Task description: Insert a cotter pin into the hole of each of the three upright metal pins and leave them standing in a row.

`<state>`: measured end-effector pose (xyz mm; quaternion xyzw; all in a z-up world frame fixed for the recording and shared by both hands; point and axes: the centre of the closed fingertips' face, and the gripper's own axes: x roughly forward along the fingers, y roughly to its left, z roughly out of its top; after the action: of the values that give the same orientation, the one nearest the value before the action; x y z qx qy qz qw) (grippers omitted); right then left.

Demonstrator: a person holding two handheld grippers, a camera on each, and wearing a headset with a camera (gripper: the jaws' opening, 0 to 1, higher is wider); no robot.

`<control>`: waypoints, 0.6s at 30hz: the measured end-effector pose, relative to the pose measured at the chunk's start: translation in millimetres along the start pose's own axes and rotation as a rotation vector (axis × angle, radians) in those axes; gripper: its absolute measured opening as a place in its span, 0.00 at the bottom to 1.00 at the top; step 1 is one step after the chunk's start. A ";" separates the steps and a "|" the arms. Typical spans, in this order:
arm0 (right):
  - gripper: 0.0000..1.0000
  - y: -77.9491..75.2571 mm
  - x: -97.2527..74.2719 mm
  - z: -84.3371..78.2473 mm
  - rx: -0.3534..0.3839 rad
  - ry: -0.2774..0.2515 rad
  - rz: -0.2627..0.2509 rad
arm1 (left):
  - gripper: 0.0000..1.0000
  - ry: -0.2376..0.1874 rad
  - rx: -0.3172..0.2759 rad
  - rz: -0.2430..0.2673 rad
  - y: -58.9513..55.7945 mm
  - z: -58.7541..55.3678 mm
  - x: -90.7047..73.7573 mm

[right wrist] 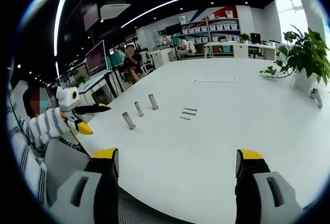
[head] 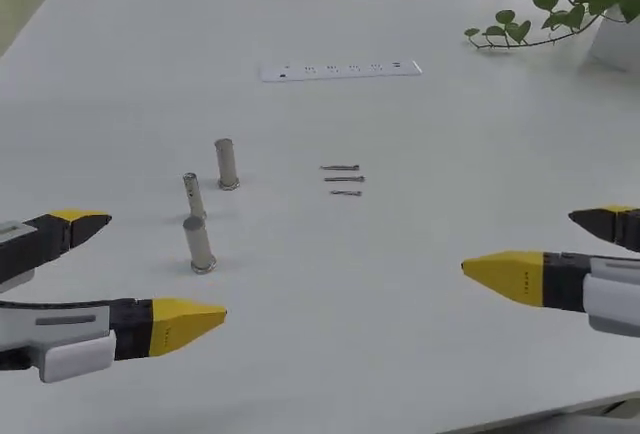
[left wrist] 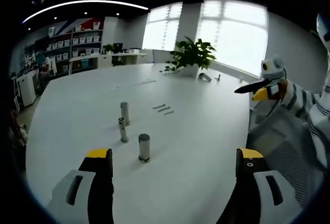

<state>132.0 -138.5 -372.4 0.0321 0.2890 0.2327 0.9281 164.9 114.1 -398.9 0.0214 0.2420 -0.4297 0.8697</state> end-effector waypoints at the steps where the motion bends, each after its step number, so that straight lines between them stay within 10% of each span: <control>1: 0.93 -0.8 -0.1 0.2 -0.004 0.002 0.000 | 0.99 0.004 -0.002 -0.008 -3.0 -1.2 0.6; 18: 0.80 -35.1 49.7 48.6 -0.167 0.091 0.097 | 0.99 -0.029 -0.041 0.119 -6.5 9.5 -15.4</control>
<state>209.3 -143.7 -364.8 -0.0420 0.3084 0.3020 0.9011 155.9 119.1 -382.6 0.0118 0.2365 -0.3724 0.8974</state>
